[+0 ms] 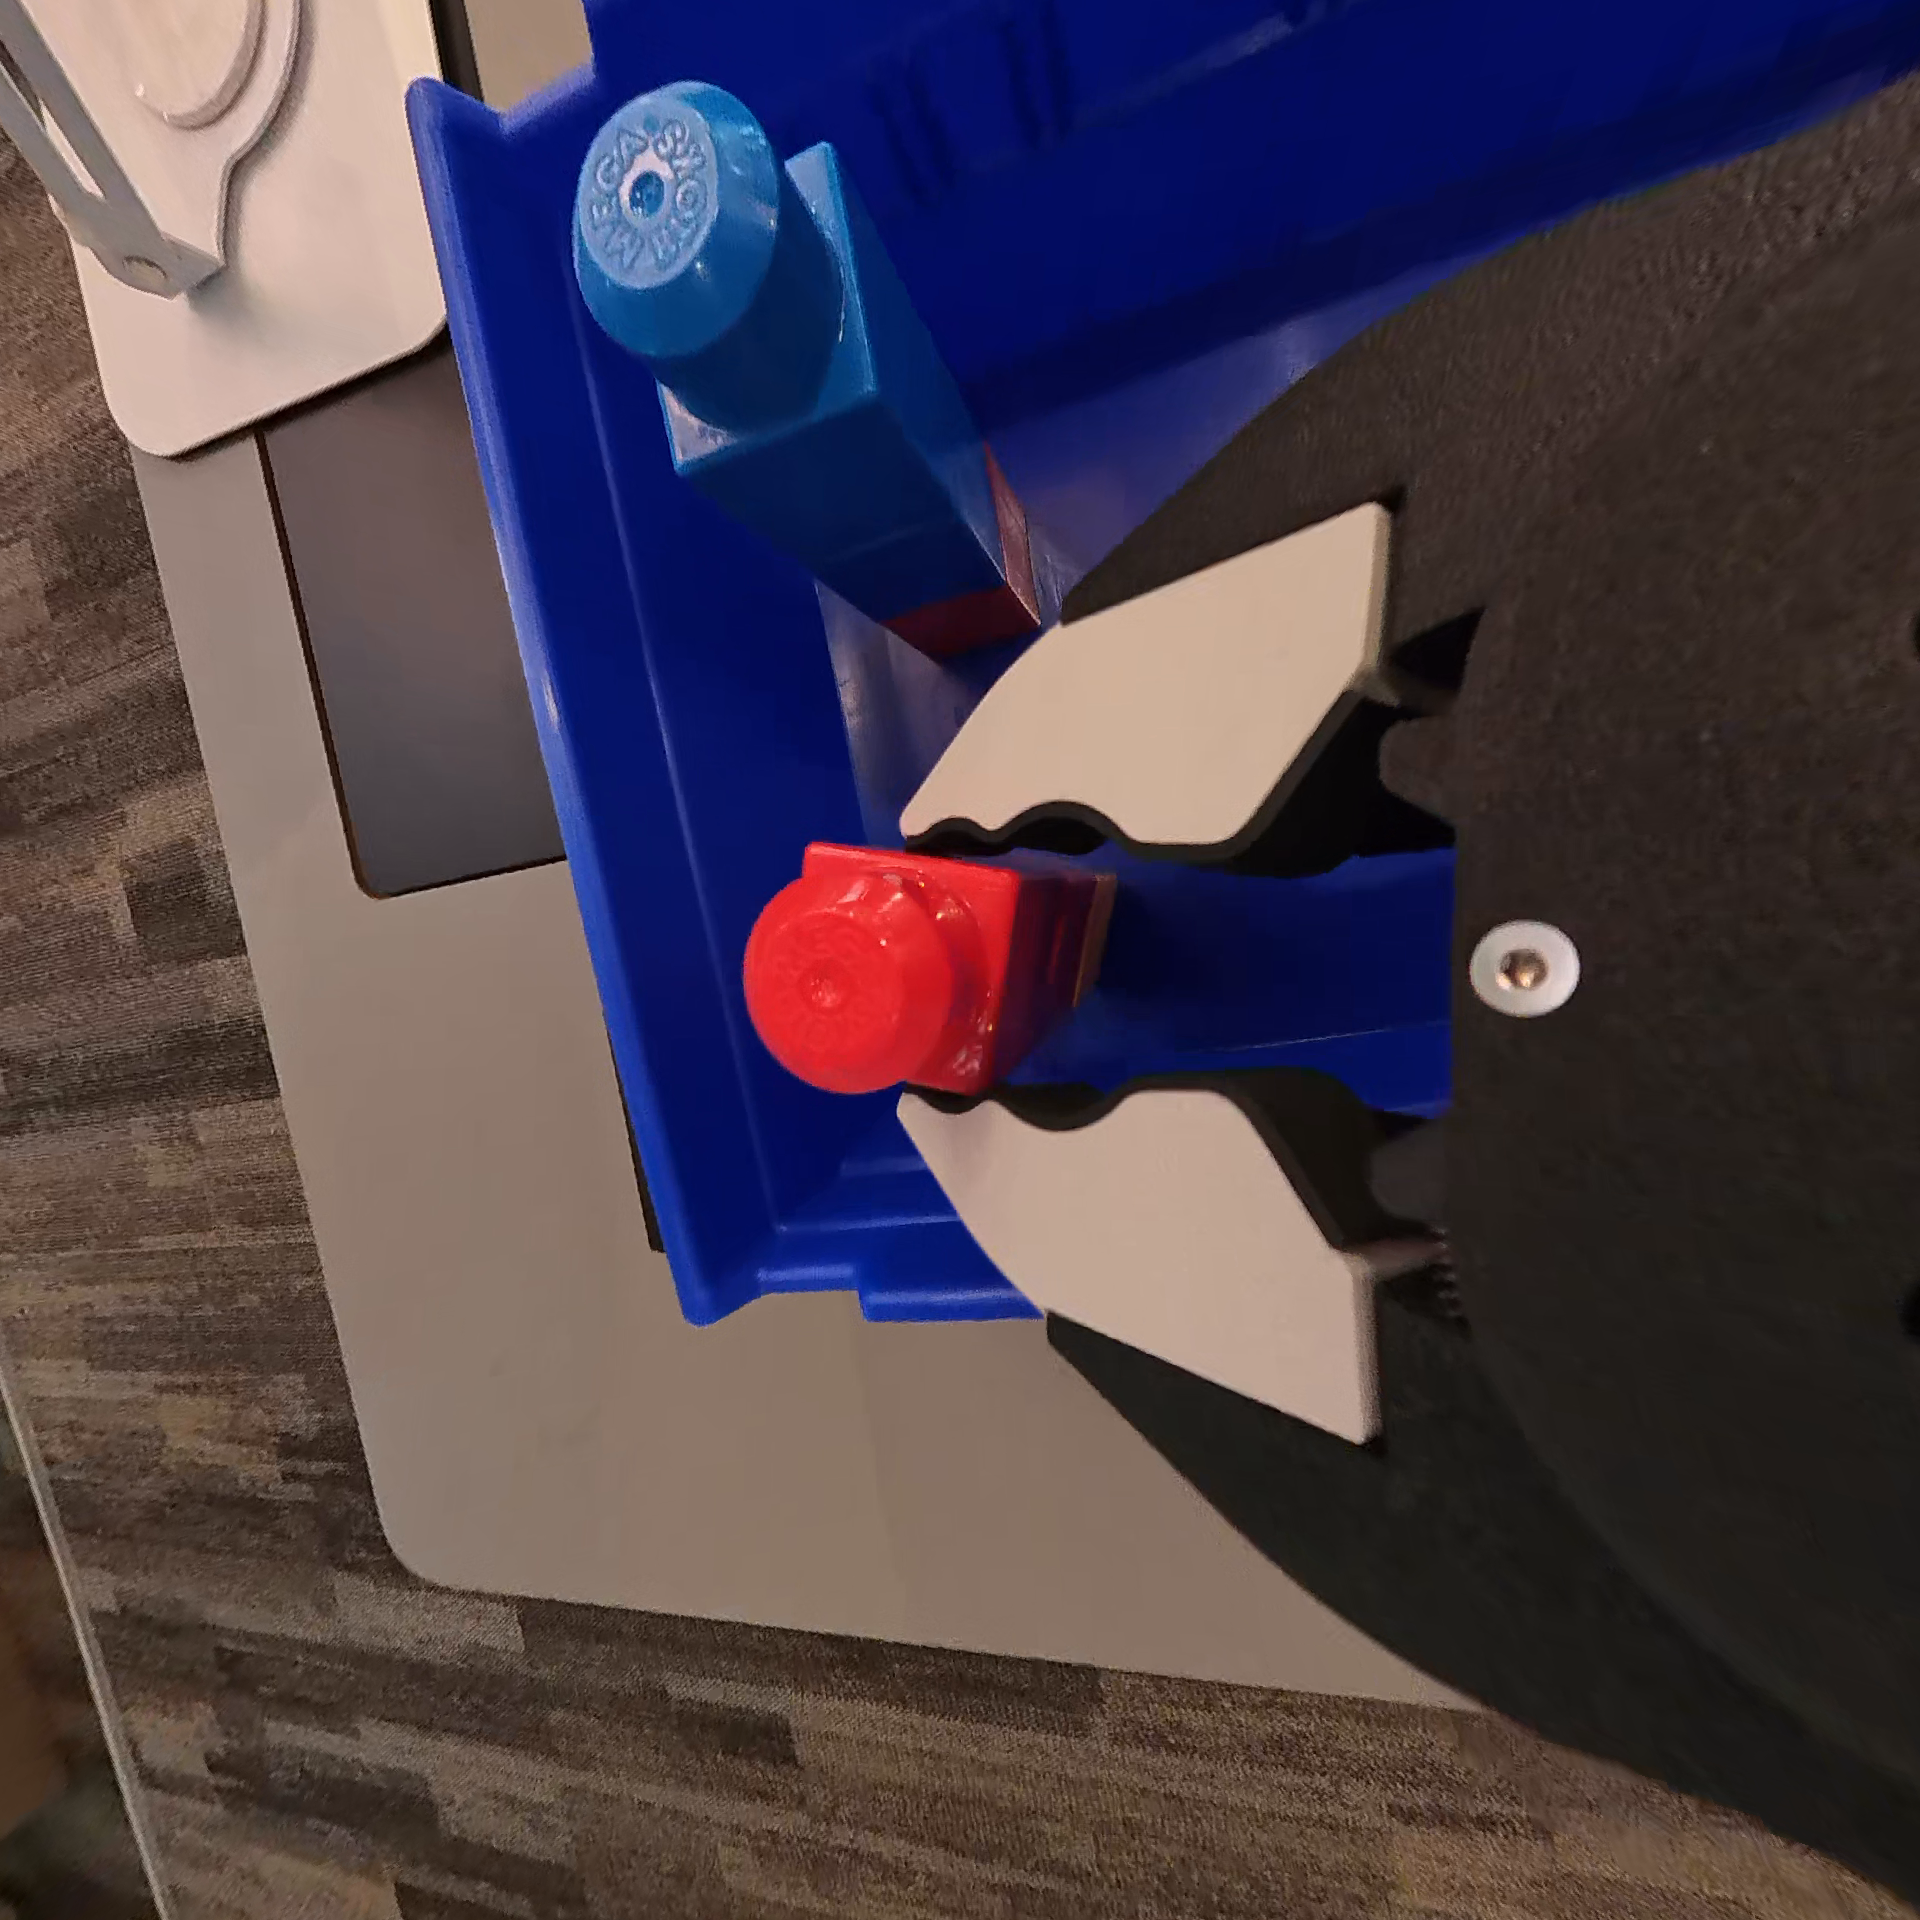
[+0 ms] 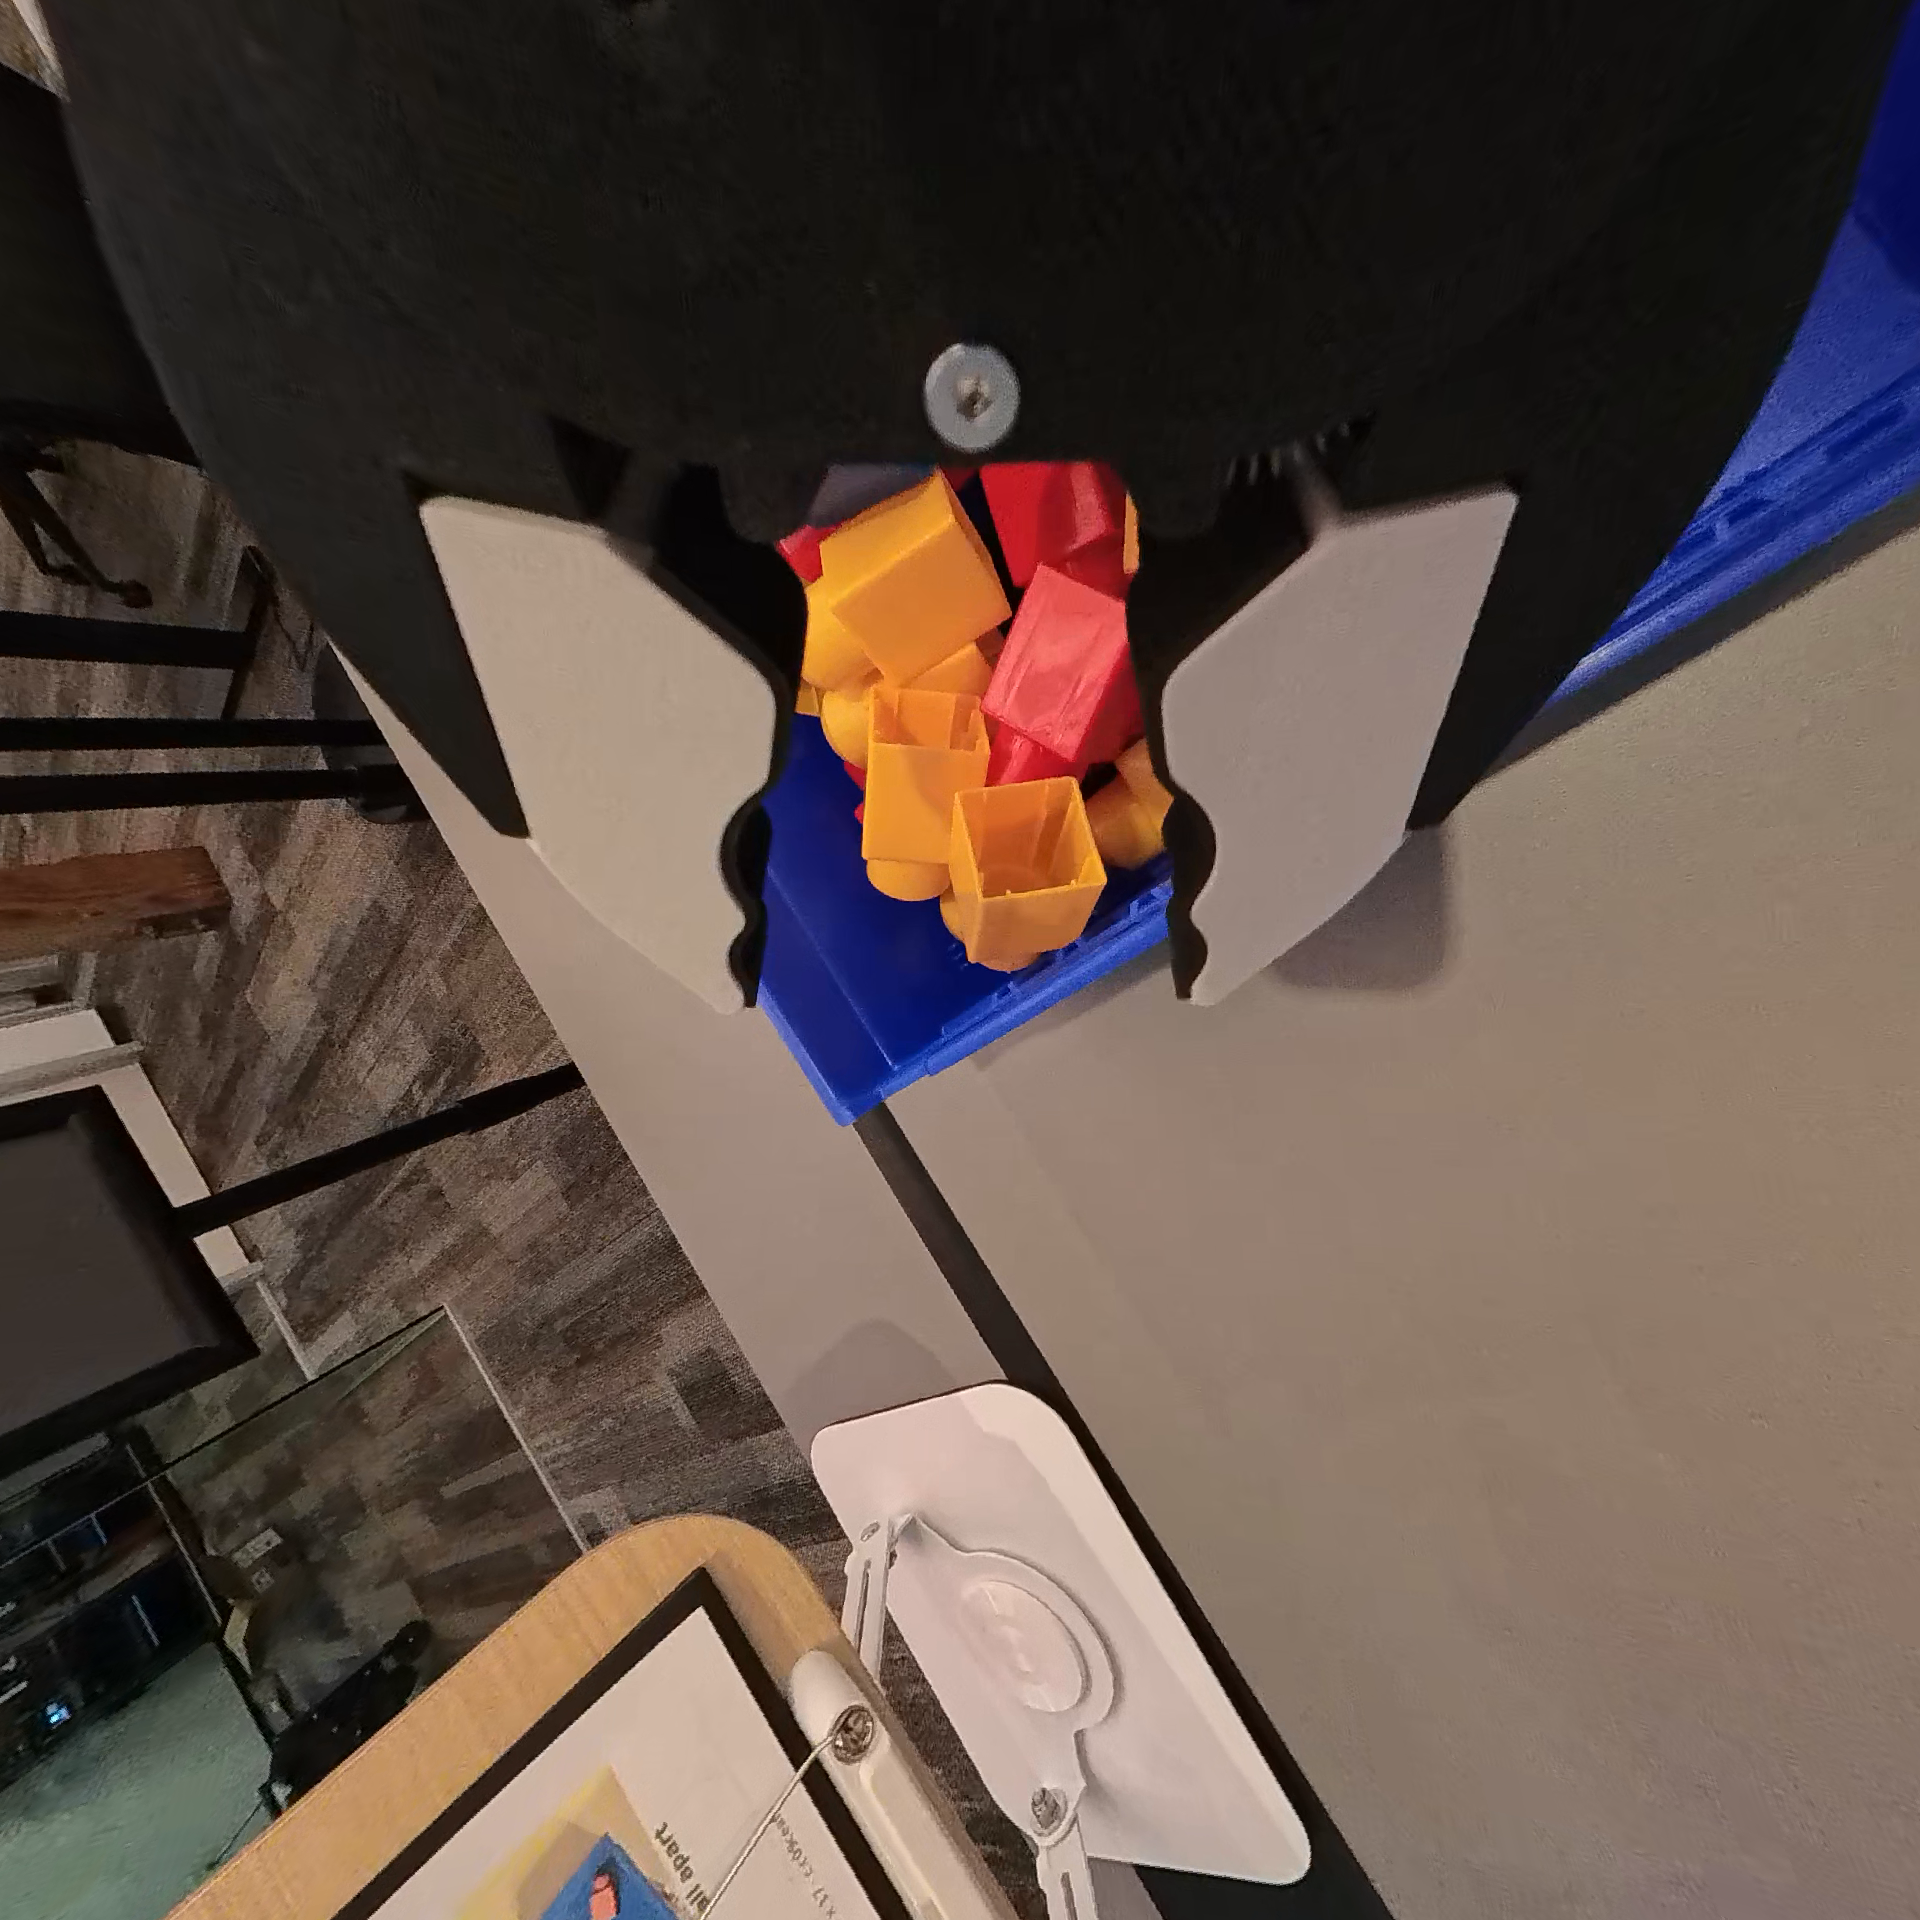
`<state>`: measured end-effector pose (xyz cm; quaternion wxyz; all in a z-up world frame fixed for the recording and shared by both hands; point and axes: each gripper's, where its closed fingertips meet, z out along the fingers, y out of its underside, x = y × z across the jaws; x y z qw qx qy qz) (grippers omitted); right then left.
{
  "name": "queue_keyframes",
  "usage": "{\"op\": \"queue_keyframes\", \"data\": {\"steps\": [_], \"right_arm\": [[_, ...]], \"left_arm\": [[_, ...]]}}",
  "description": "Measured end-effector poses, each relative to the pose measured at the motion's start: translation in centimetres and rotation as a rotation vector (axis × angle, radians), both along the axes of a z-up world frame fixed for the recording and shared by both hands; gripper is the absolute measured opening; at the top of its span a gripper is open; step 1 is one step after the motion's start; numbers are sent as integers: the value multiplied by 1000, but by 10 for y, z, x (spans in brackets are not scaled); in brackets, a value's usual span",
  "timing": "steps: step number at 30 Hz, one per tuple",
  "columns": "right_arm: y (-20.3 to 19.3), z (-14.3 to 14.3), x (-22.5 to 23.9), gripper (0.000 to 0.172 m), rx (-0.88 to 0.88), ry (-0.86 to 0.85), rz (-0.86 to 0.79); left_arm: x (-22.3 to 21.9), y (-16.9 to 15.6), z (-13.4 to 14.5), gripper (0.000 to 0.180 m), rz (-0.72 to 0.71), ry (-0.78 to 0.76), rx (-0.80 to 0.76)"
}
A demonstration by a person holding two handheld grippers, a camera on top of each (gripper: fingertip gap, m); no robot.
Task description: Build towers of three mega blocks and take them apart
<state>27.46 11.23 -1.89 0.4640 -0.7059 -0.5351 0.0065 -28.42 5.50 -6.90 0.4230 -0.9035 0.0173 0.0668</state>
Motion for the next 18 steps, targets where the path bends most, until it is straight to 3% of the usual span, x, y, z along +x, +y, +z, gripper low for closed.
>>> {"op": "queue_keyframes", "data": {"steps": [3, 5, 10, 12, 14, 16, 18], "right_arm": [[0, 4, 0, 74, 10, 17, 0], [-1, 9, -2, 73, 20, 38, 6], [-20, 37, -34, 69, 57, 143, 96], [-48, 56, -72, 69, 37, 245, 223], [-92, 74, -120, 70, -38, 373, 411], [-137, 85, -161, 74, -121, 473, 575], [-169, 90, -191, 77, -181, 544, 658]], "left_arm": [[0, -10, 6, 39, -1, -34, -37], [-1, -22, 27, 38, -1, -23, -24], [23, -64, 127, 38, -33, 30, 169], [66, -83, 170, 38, -170, -21, 289], [132, -105, 203, 38, -437, -155, 386], [195, -131, 221, 37, -703, -273, 416], [243, -148, 229, 37, -882, -309, 426]]}}
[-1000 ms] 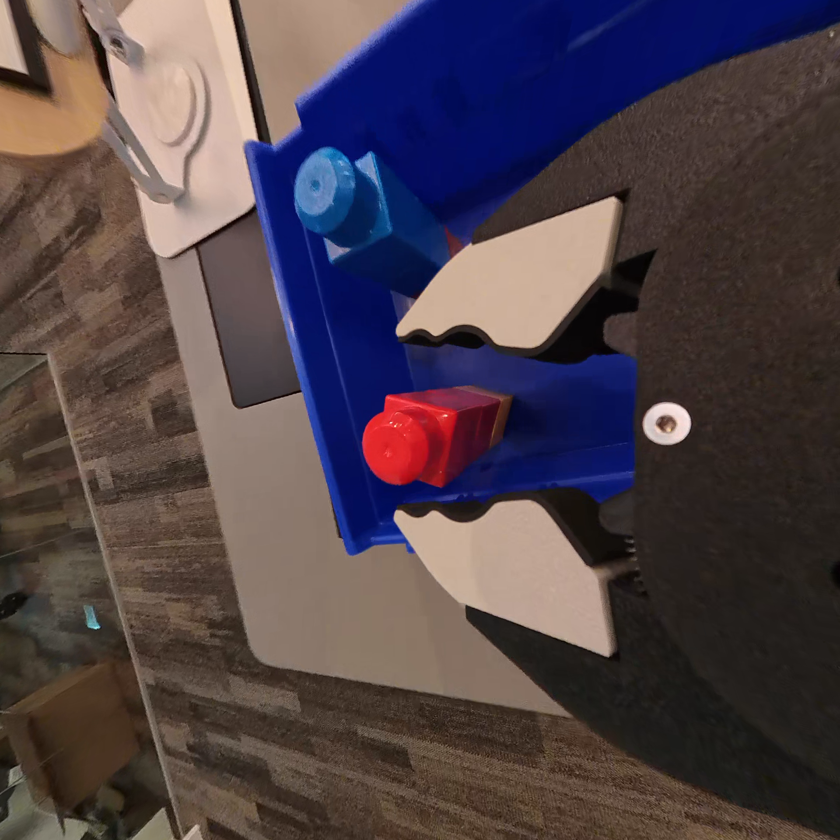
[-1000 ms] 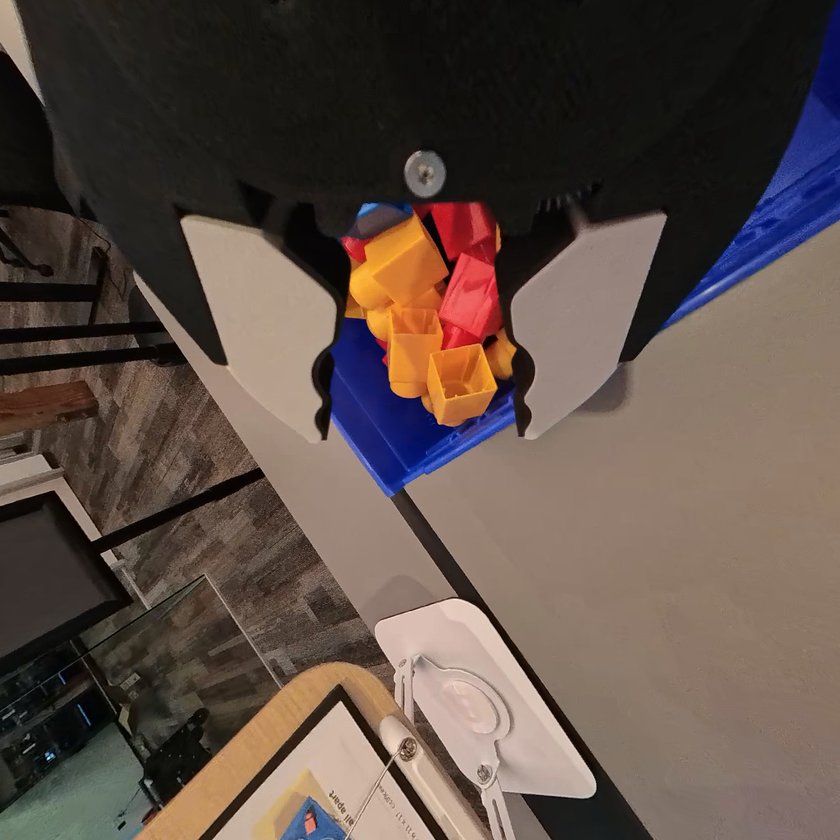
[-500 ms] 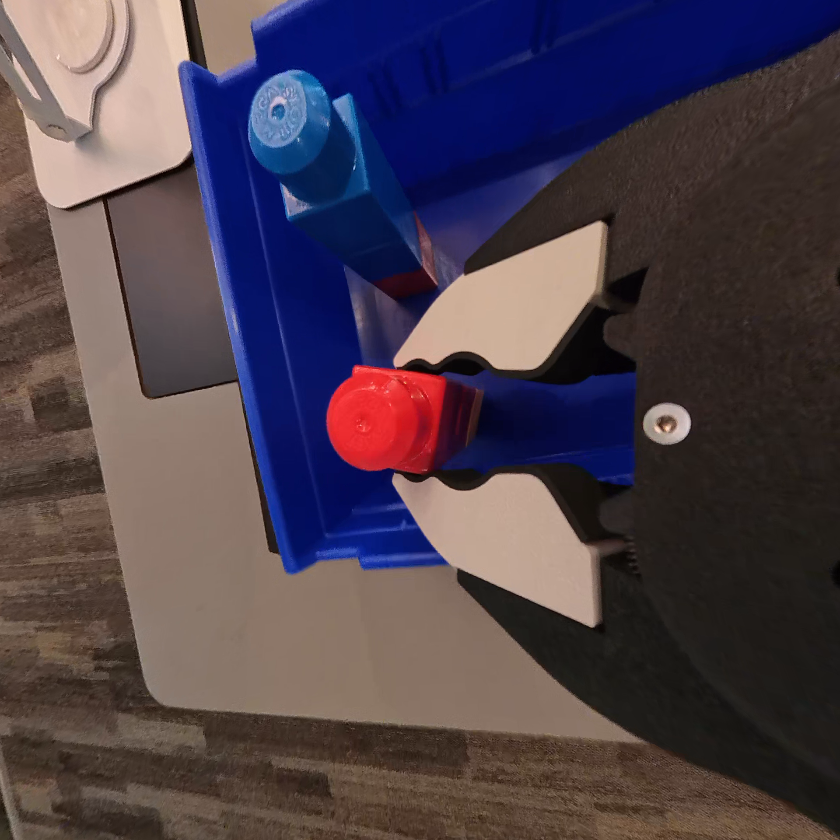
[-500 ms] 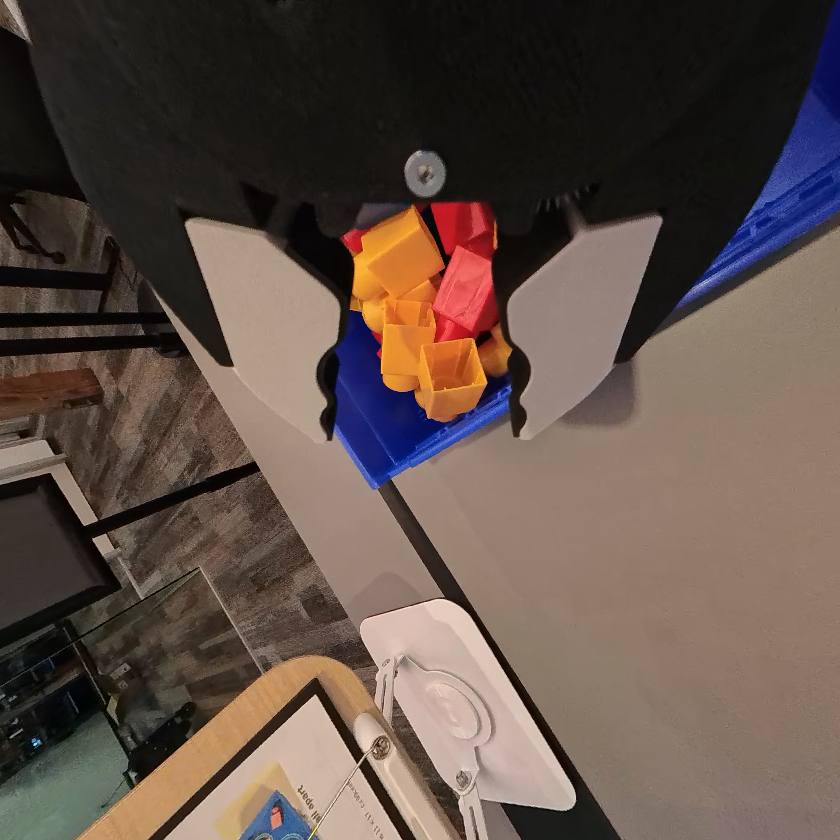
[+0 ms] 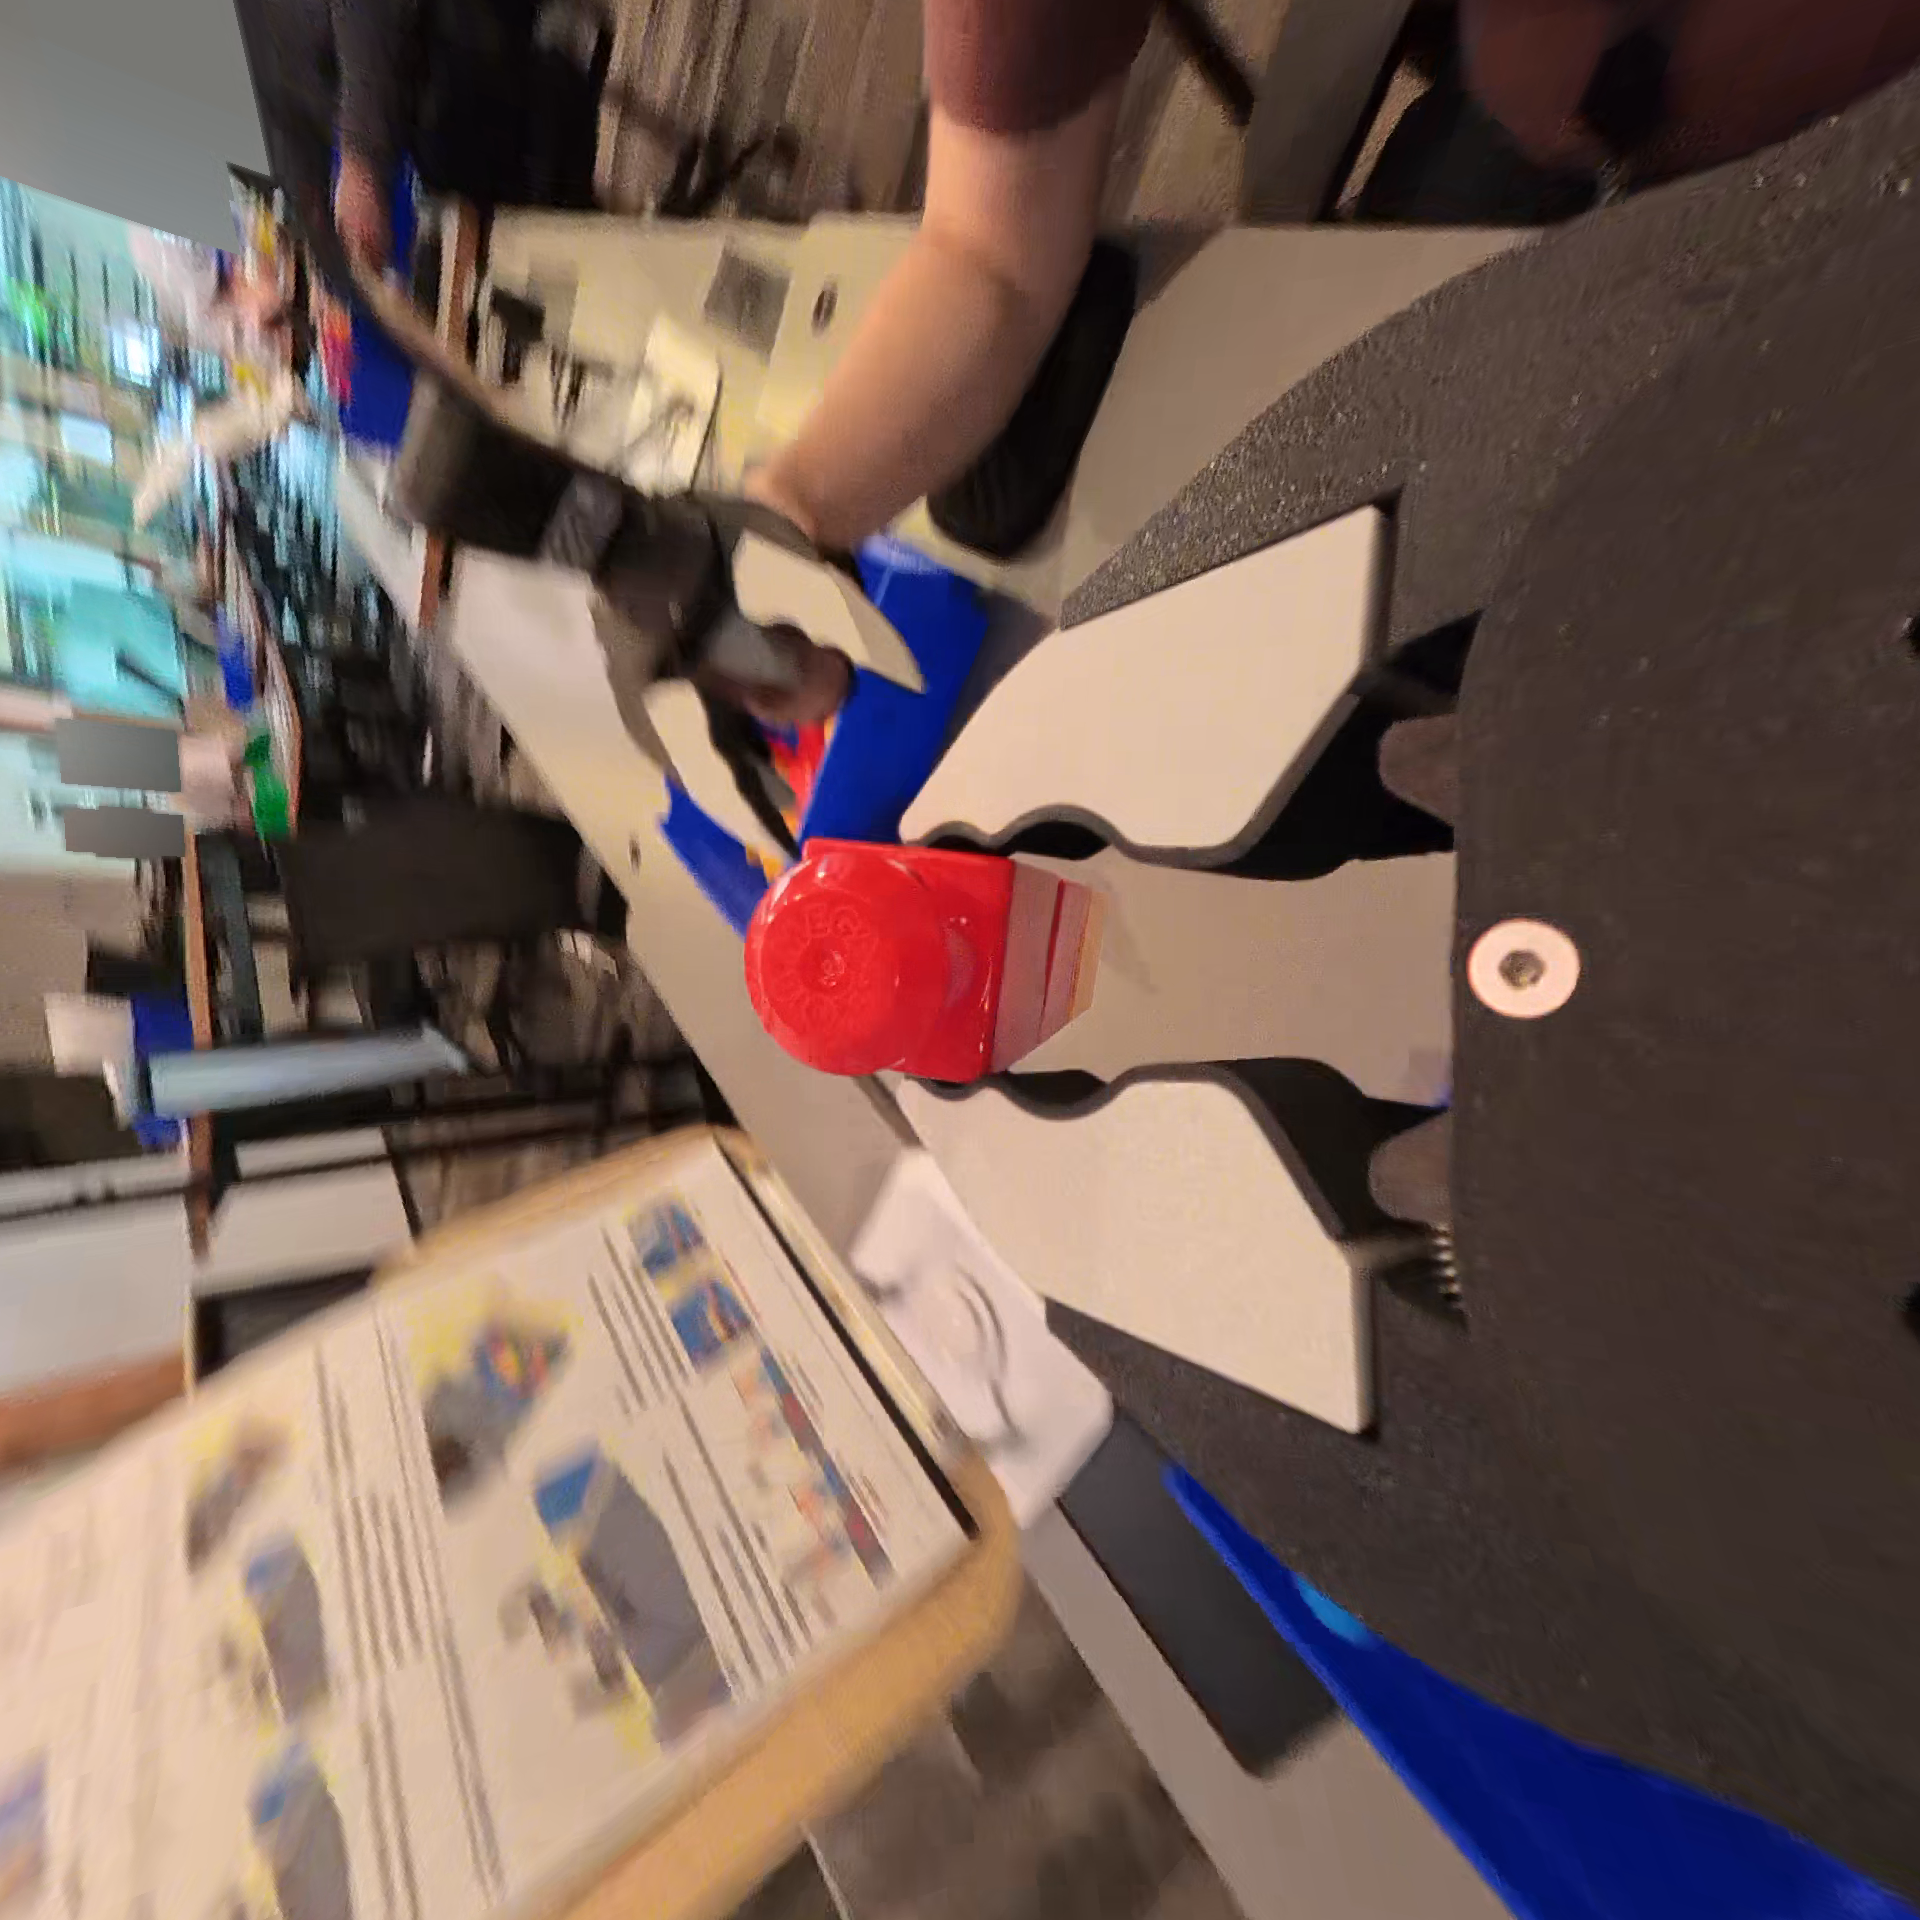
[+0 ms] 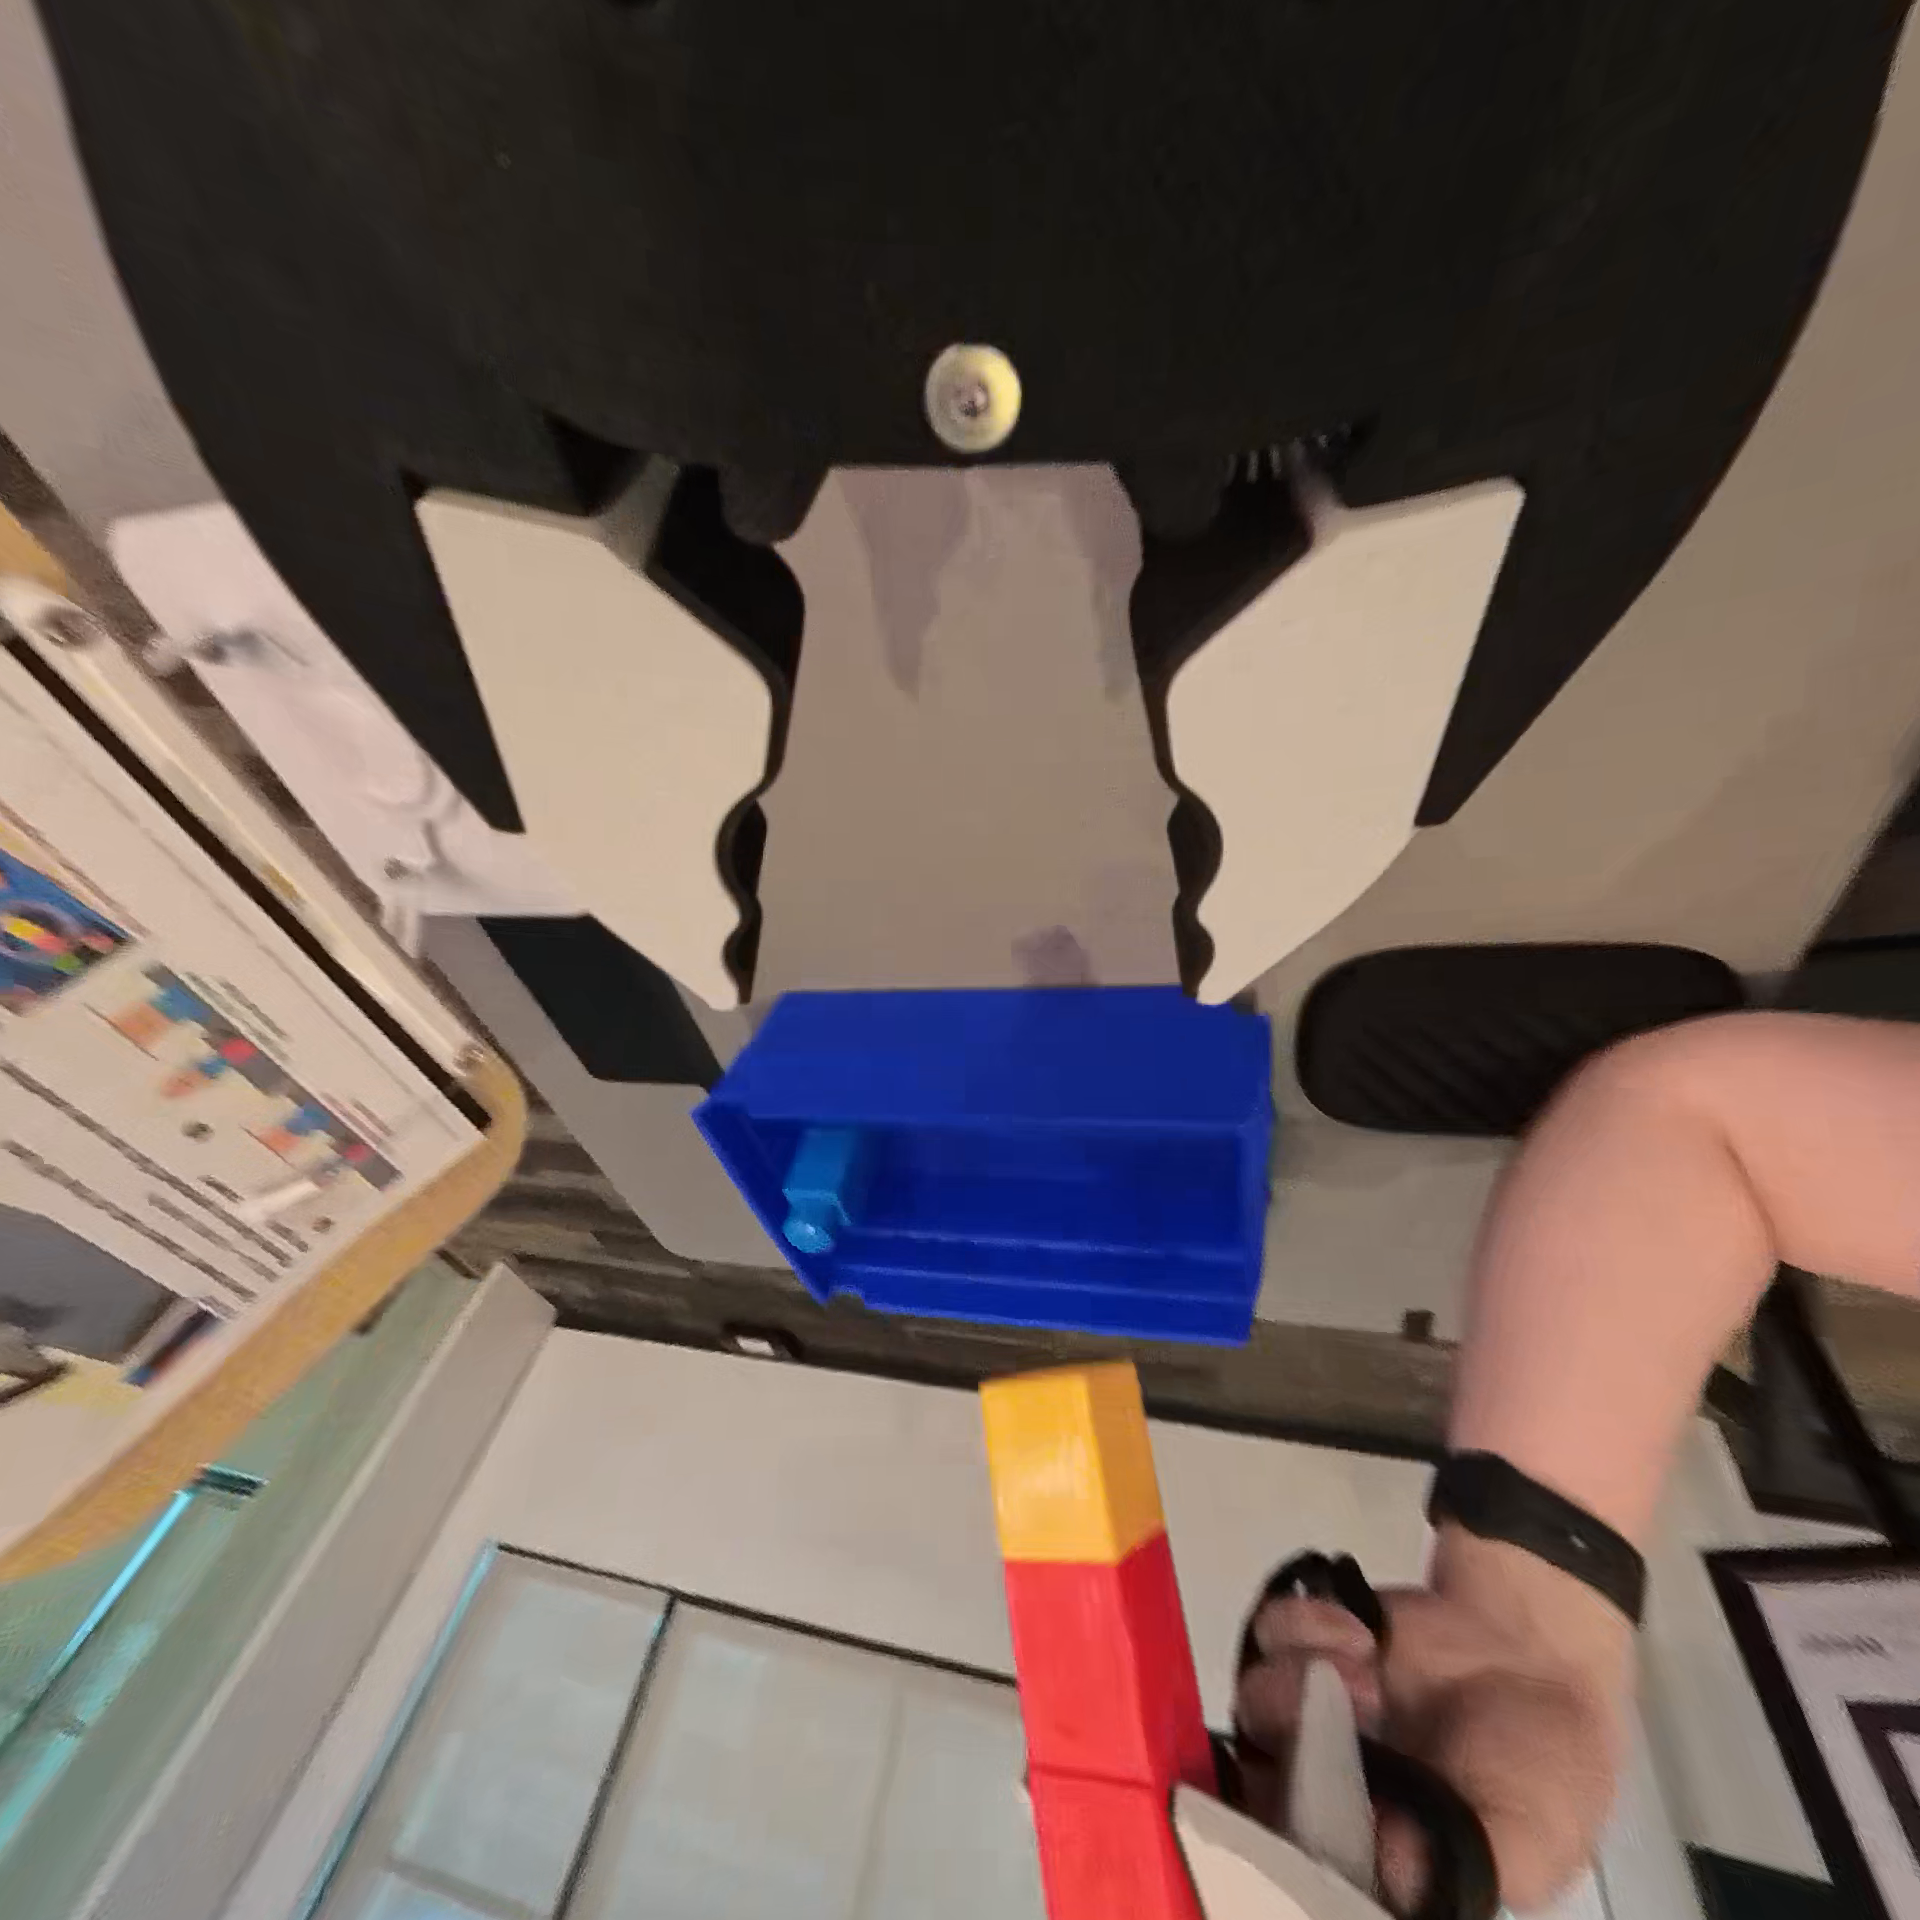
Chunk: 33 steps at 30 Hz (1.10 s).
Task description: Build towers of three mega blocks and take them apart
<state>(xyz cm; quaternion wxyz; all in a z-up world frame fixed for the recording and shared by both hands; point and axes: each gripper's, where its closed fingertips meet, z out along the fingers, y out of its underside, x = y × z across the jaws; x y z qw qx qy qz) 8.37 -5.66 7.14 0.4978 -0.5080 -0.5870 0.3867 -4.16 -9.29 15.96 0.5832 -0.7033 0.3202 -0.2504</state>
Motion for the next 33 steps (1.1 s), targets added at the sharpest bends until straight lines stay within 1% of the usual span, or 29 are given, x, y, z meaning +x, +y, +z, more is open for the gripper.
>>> {"op": "queue_keyframes", "data": {"steps": [2, 4, 7, 8, 10, 13, 15, 17, 18, 21, 23, 25, 28, 29, 31, 33], "right_arm": [[-22, 4, -19, 79, -65, 53, 55], [-34, 7, -29, 79, -141, 101, 90], [-46, -5, -36, 71, -188, 49, 159], [-49, -6, -36, 63, -177, 44, 172], [-56, -4, -35, 37, -169, 56, 219], [-54, -3, -33, 36, -230, 61, 231], [-50, 5, -31, 36, -268, 115, 233], [-47, 12, -27, 36, -308, 161, 246], [-46, 14, -26, 36, -316, 175, 246], [-40, 15, -24, 36, -286, 181, 207], [-42, 15, -24, 36, -292, 175, 217], [-40, 16, -23, 36, -298, 190, 213], [-38, 14, -22, 36, -320, 182, 226], [-38, 14, -21, 36, -327, 182, 230], [-40, 15, -19, 36, -340, 161, 241], [-37, -4, -19, 36, -285, 36, 209]], "left_arm": [[39, -11, -2, 37, -124, 21, 8], [67, -18, -7, 37, -212, 32, -11], [89, -21, -18, 37, -283, 52, -49], [94, -21, -20, 37, -304, 46, -67], [97, -17, -22, 37, -304, 21, -87], [98, -15, -19, 37, -314, -35, -83], [99, -14, -15, 49, -335, -107, -60], [103, -8, -16, 42, -341, -157, -63], [105, -6, -20, 37, -352, -158, -90], [114, -1, -40, 37, -372, -111, -179], [121, -1, -43, 39, -395, -120, -192], [126, 3, -39, 37, -393, -153, -162], [128, 6, -39, 36, -380, -111, -120], [128, 6, -38, 36, -377, -119, -117], [130, 5, -30, 36, -389, -181, -104], [119, 5, -8, 36, -396, -342, -72]]}}
